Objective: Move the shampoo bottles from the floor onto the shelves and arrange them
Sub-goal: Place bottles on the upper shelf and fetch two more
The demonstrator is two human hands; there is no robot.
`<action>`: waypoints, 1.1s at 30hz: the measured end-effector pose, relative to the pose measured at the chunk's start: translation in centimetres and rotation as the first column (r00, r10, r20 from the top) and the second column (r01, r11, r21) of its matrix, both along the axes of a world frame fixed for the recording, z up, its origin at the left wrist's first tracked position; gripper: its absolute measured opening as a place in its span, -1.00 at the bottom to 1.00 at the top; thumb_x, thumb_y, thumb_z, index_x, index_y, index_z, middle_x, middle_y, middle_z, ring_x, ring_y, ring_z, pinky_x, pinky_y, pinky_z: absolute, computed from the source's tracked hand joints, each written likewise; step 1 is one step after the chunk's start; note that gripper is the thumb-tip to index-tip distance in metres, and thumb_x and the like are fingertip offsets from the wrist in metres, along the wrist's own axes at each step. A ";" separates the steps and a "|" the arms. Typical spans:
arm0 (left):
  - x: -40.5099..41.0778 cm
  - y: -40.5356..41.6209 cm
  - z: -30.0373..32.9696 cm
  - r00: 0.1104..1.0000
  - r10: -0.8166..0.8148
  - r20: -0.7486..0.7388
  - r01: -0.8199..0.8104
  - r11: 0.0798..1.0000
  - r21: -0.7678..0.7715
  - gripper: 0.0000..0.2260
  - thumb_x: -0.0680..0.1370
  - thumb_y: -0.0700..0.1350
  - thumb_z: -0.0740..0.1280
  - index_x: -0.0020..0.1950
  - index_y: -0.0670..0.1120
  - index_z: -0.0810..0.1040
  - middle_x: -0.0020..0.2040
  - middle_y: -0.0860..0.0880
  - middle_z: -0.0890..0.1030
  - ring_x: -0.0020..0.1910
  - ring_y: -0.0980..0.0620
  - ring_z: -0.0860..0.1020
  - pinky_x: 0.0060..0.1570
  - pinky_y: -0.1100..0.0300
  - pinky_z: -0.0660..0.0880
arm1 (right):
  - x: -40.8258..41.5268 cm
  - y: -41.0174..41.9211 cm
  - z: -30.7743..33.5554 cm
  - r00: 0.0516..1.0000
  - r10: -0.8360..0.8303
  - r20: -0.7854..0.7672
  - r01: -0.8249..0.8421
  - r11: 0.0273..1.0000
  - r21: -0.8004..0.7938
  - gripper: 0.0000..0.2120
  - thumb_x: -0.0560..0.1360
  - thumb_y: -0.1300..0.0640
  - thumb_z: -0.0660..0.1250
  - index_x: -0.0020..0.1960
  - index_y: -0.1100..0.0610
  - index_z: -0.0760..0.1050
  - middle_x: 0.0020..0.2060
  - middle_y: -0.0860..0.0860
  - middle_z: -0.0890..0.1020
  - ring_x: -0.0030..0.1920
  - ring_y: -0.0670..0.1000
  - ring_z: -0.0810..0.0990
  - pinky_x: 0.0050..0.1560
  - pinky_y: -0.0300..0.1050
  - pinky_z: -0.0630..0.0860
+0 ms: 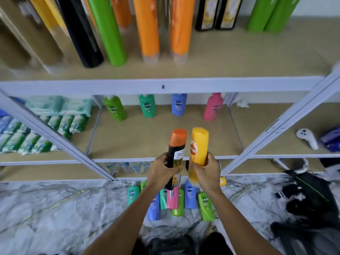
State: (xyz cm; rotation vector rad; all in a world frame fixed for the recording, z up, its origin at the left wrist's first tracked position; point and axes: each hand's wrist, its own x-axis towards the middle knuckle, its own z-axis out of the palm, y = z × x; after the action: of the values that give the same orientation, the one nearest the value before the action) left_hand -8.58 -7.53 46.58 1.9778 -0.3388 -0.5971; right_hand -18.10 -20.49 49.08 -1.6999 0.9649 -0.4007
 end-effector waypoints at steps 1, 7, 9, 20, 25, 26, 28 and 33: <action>0.3 -0.2 1.9 0.999 -0.004 0.034 0.005 1.000 -0.022 -0.62 0.24 -0.10 0.55 0.03 0.04 0.61 -0.14 0.15 0.68 -0.17 0.20 0.64 -0.14 0.18 0.57 | 0.1 -0.2 1.6 0.999 -0.013 0.031 0.014 1.000 -0.024 -0.81 0.37 0.23 0.47 -0.12 0.04 0.50 -0.33 -0.03 0.58 -0.37 -0.17 0.50 -0.34 -0.36 0.41; 2.3 -1.8 11.5 0.983 -0.011 0.183 0.044 0.983 -0.177 -0.56 0.17 0.09 0.49 0.03 0.05 0.64 -0.13 0.13 0.70 -0.14 0.20 0.65 -0.04 0.05 0.61 | 2.0 -2.0 9.3 0.982 -0.034 0.188 0.052 0.994 -0.095 -0.72 0.31 0.11 0.54 -0.04 -0.04 0.53 -0.22 -0.08 0.67 -0.18 0.00 0.65 -0.10 0.09 0.61; 3.1 -2.6 14.6 0.966 0.001 0.258 0.056 0.975 -0.214 -0.54 0.17 0.13 0.48 0.04 0.06 0.63 -0.12 0.14 0.70 -0.13 0.21 0.65 -0.04 0.05 0.61 | 2.8 -2.5 12.1 0.963 -0.028 0.268 0.066 0.988 -0.136 -0.68 0.31 0.08 0.55 0.01 -0.07 0.55 -0.20 -0.11 0.68 -0.16 -0.04 0.66 -0.07 0.07 0.61; 7.1 -9.3 30.1 0.846 0.124 0.518 0.147 0.880 -0.451 -0.57 0.28 0.10 0.53 0.10 0.01 0.61 -0.06 0.11 0.69 -0.06 0.14 0.64 -0.05 0.03 0.62 | 5.9 -8.0 27.9 0.820 0.036 0.572 0.162 0.943 -0.292 -0.63 0.33 0.17 0.56 0.07 -0.04 0.55 -0.12 -0.15 0.67 -0.12 -0.16 0.66 -0.12 -0.26 0.58; 9.1 -14.2 31.0 0.788 0.140 0.599 0.131 0.913 -0.386 -0.57 0.35 0.03 0.53 0.18 0.00 0.58 0.05 0.06 0.68 -0.01 0.14 0.61 0.00 0.16 0.58 | 8.6 -12.7 28.2 0.845 0.021 0.535 0.190 0.922 -0.336 -0.63 0.32 0.13 0.55 0.06 -0.05 0.53 -0.11 -0.12 0.68 -0.10 -0.10 0.66 0.00 -0.01 0.62; 9.5 -15.1 30.6 0.780 0.139 0.611 0.121 0.923 -0.364 -0.57 0.36 0.02 0.53 0.18 -0.02 0.58 0.05 0.05 0.67 -0.01 0.12 0.61 -0.02 0.17 0.57 | 9.2 -13.6 27.7 0.855 0.018 0.518 0.188 0.920 -0.343 -0.63 0.32 0.13 0.55 0.07 -0.05 0.52 -0.12 -0.12 0.67 -0.10 -0.09 0.66 0.02 0.04 0.62; 9.9 -16.4 29.5 0.773 0.153 0.616 0.089 0.935 -0.343 -0.58 0.37 0.03 0.53 0.18 -0.04 0.57 0.03 0.04 0.67 -0.02 0.08 0.62 -0.08 0.21 0.55 | 10.2 -14.8 26.6 0.864 -0.001 0.503 0.197 0.921 -0.336 -0.61 0.35 0.12 0.54 0.10 -0.07 0.49 -0.11 -0.15 0.64 -0.08 -0.10 0.64 0.06 0.07 0.60; 11.0 -19.2 27.6 0.755 0.224 0.616 0.010 0.936 -0.352 -0.51 0.37 0.11 0.49 0.21 -0.03 0.47 0.03 0.02 0.66 0.00 0.00 0.61 -0.07 0.06 0.57 | 12.2 -16.7 24.8 0.860 0.040 0.509 0.157 0.928 -0.338 -0.51 0.41 0.03 0.49 0.30 0.00 0.45 0.04 -0.10 0.64 0.03 -0.07 0.63 0.09 0.01 0.58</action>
State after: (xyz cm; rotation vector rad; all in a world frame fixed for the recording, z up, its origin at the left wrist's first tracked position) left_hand 2.38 -26.70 74.18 1.7925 -0.6967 0.2530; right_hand -5.93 -37.17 73.92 -1.7608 0.5663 -1.0747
